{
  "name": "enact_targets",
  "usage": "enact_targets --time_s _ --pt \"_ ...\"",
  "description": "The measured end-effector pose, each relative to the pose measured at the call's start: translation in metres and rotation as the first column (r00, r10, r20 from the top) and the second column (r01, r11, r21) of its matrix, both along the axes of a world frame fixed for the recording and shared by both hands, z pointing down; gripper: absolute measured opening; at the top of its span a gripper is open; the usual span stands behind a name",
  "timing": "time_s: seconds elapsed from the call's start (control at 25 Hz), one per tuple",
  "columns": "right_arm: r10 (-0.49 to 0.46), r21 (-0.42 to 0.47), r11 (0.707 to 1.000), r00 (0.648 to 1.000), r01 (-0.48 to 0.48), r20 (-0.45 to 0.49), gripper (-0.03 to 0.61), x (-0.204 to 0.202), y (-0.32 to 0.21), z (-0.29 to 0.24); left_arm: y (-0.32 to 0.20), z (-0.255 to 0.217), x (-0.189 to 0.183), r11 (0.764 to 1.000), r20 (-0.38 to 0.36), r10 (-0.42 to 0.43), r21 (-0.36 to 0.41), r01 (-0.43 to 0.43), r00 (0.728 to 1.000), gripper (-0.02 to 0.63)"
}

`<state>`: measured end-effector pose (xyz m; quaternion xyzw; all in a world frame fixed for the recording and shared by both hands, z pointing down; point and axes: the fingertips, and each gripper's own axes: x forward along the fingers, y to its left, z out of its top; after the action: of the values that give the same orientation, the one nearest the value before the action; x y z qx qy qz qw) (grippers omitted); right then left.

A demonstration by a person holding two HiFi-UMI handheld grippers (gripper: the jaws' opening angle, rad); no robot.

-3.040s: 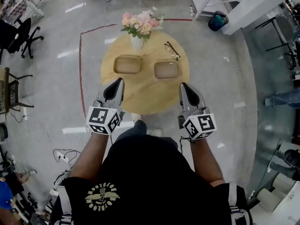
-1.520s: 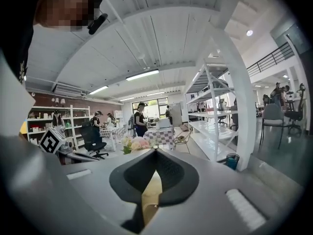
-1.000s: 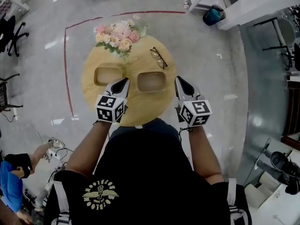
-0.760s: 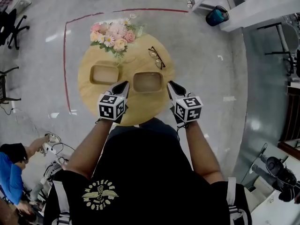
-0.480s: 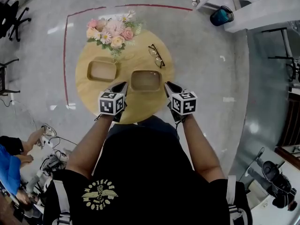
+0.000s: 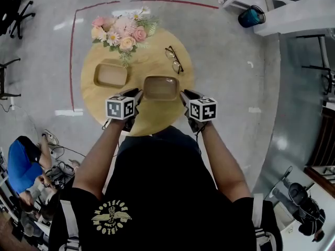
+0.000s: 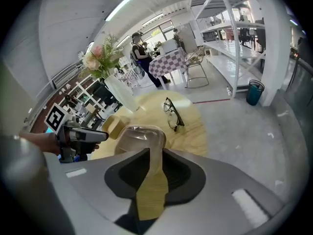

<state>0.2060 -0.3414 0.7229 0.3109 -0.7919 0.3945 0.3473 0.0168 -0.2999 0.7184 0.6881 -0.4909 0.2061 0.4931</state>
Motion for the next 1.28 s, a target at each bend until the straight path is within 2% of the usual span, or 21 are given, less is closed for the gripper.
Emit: enact_targets --time_s 0.08,0.32,0.48,0.6,0.76,0.8,0.96,1.28 --pt "-0.007 -0.007 1.0 1.0 0.007 0.001 0.084 0.0 -0.002 0.002 -0.002 0.007 0.002 1.0 -0.014 0.008 -0.017 -0.008 1.0 0.1" --pt "-0.023 -0.01 1.0 1.0 0.023 0.003 0.081 0.0 -0.009 0.001 -0.011 0.024 0.0 0.999 -0.029 0.021 -0.046 -0.023 0.999 0.104" --pt "-0.041 -0.013 0.999 0.999 0.041 0.015 0.081 0.002 -0.008 -0.002 -0.014 0.034 0.005 0.997 -0.108 0.015 -0.077 -0.024 0.994 0.127" --pt "-0.041 -0.011 0.999 0.999 0.041 0.011 0.08 0.006 -0.007 -0.004 -0.015 0.04 0.008 0.994 -0.136 0.025 -0.098 -0.039 0.99 0.126" --pt "-0.035 -0.002 0.999 0.999 0.035 0.009 0.078 0.008 -0.008 -0.007 -0.015 0.04 0.009 0.992 -0.128 0.052 -0.106 -0.066 0.99 0.074" --pt "-0.033 0.001 0.999 0.999 0.033 0.009 0.077 0.009 -0.009 -0.008 -0.015 0.039 0.009 0.991 -0.112 0.062 -0.109 -0.074 0.992 0.024" --pt "-0.03 0.005 1.0 0.999 0.03 0.011 0.074 0.008 -0.007 -0.011 -0.01 0.039 0.009 0.986 -0.077 0.105 -0.123 -0.114 0.991 0.015" --pt "-0.026 0.002 1.0 1.0 0.026 0.016 0.072 0.001 0.001 -0.014 -0.006 0.022 0.008 0.989 -0.128 0.086 -0.108 -0.1 0.988 0.014"
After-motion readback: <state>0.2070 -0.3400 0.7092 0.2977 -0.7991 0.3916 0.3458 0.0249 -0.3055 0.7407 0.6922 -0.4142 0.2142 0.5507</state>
